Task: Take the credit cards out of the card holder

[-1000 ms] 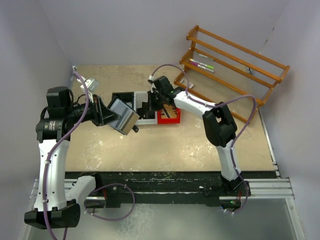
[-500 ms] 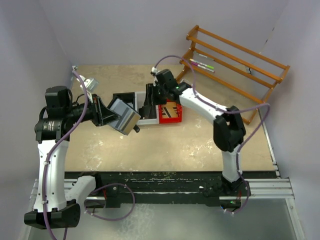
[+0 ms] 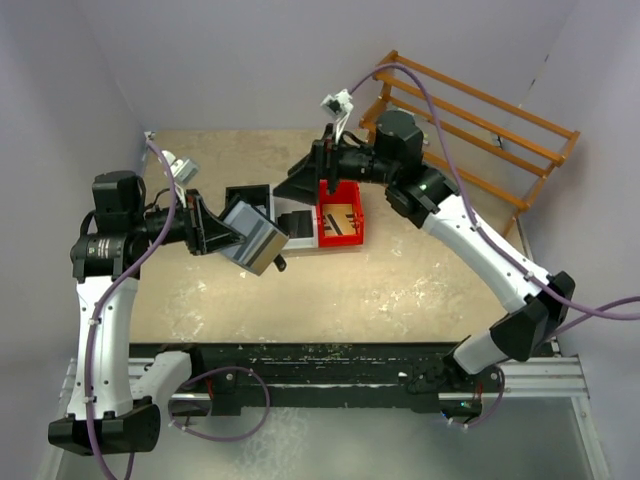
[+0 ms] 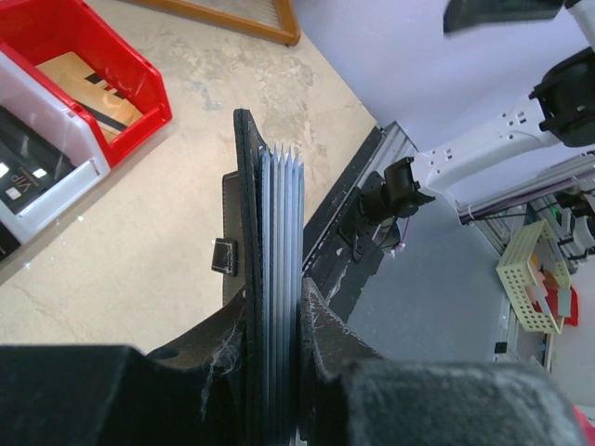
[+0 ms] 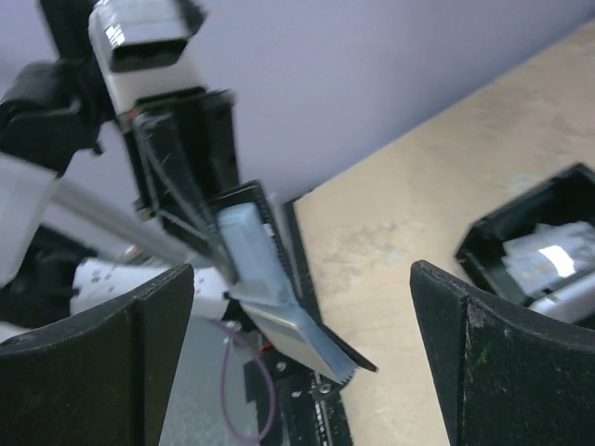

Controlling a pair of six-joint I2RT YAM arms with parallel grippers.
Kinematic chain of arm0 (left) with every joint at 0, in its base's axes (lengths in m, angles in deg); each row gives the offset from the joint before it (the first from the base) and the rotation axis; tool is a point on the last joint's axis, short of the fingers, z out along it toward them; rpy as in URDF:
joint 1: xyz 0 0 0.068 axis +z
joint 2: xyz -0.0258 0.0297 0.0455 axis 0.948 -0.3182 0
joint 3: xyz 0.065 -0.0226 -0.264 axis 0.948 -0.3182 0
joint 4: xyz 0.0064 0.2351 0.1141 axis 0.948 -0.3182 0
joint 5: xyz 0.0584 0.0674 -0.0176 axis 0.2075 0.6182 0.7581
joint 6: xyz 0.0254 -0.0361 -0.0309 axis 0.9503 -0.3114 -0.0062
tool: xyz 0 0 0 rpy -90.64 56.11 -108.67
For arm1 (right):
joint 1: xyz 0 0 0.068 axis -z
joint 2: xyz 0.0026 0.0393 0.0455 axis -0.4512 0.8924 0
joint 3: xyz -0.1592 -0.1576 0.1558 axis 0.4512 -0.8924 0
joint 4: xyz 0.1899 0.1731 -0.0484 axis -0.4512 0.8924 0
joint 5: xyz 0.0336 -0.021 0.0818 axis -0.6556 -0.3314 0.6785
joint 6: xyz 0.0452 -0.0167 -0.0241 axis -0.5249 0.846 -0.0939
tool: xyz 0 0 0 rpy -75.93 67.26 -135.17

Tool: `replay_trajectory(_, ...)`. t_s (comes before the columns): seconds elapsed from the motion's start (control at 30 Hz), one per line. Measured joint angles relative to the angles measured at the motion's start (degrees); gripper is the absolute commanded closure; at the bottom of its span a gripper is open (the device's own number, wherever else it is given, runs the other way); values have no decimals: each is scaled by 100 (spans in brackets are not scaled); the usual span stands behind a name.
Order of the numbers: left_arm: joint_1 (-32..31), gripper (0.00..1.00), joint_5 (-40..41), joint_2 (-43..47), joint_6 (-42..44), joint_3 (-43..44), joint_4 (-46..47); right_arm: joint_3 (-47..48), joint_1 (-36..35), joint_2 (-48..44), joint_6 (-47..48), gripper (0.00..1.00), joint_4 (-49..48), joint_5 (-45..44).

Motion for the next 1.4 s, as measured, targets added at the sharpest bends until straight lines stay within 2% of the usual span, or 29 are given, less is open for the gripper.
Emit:
replay_trajectory(0.17, 0, 84, -297, -22, 155, 0, -122, -17, -350, 317, 4, 8, -234, 848)
replay_trajectory(0.27, 0, 84, -457, -37, 256, 0, -223, -37, -566, 538, 24, 16, -238, 1185)
replay_trajectory(0.43, 0, 84, -678, -94, 555, 13, -481, -44, -741, 706, 79, 45, -219, 1504)
replay_trajectory(0.57, 0, 83, -798, -144, 756, 44, -656, -98, -787, 706, 70, 73, -341, 1676)
replay_trajectory(0.67, 0, 81, -866, -166, 822, 52, -737, -240, -796, 704, 20, 83, -542, 1746)
replay_trajectory(0.73, 0, 74, -866, -184, 859, 55, -787, -345, -796, 697, -85, 94, -726, 1797)
replay_trajectory(0.77, 0, 62, -870, -199, 868, 57, -820, -409, -791, 688, -155, 100, -844, 1816)
replay_trajectory(0.83, 0, 44, -870, -214, 907, 74, -841, -496, -789, 664, -286, 100, -994, 1821)
replay_trajectory(0.87, 2, 39, -883, -223, 920, 98, -841, -553, -791, 649, -402, 100, -1069, 1740)
replay_trajectory(0.97, 0, 35, -927, -210, 896, 131, -826, -750, -796, 590, -706, 100, -1233, 1456)
replay_trajectory(1.1, 0, 39, -929, -175, 723, 127, -662, -1429, -826, 197, -1279, 100, -1821, 872)
replay_trajectory(1.13, 0, 43, -935, -149, 629, 111, -568, -1652, -841, 55, -1436, 100, -2033, 717)
replay_trajectory(1.23, 0, 63, -966, 26, 232, -48, -166, -2439, -881, -428, -1934, 100, -2848, 245)
replay_trajectory(1.4, 0, 91, -876, 422, -1005, -533, 949, -3403, -920, -833, -2621, 100, -4157, -181)
